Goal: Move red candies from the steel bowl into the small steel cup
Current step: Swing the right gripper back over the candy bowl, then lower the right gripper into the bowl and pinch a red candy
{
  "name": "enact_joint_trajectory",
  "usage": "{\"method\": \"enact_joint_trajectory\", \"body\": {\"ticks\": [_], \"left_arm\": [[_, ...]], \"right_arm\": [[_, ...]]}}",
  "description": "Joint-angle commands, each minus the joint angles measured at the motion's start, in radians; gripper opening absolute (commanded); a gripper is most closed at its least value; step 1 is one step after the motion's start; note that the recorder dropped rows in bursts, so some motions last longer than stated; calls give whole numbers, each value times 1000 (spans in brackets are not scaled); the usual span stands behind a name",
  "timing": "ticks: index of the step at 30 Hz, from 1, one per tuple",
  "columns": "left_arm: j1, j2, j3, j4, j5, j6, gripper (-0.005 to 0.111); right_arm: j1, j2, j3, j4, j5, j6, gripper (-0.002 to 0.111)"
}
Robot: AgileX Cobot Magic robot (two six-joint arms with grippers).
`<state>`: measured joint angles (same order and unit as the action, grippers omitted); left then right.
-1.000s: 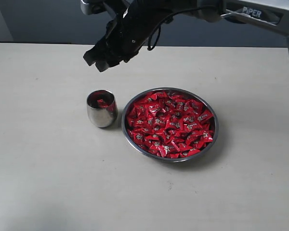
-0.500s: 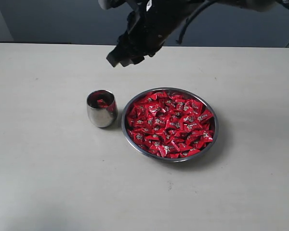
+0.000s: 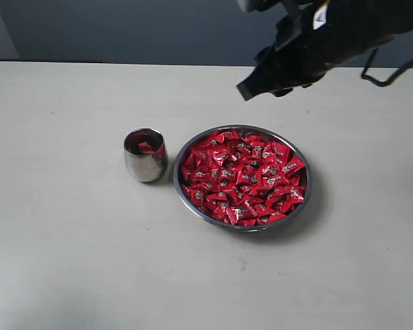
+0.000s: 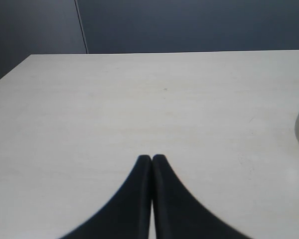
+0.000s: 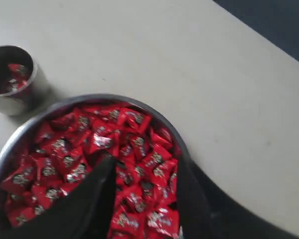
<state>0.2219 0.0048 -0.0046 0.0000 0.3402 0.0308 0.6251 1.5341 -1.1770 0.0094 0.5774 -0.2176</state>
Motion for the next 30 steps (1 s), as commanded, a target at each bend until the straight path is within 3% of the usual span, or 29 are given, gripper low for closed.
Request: {"method": "enact_joint_trajectory", "body": {"ticks": [1, 9, 17, 24, 30], "left_arm": [[-5, -5, 5, -6, -10, -1, 0], [-5, -5, 5, -6, -10, -1, 0], [-5, -5, 5, -6, -10, -1, 0], [-5, -5, 5, -6, -10, -1, 0], [-5, -5, 5, -6, -10, -1, 0]], "right_arm": [[-83, -46, 86, 0, -24, 20, 40], [-94, 33, 162, 87, -170, 14, 40], [-87, 209, 120, 104, -152, -135, 40], [-3, 285, 38, 108, -87, -360, 40], [53, 302, 32, 78, -123, -426, 40]]}}
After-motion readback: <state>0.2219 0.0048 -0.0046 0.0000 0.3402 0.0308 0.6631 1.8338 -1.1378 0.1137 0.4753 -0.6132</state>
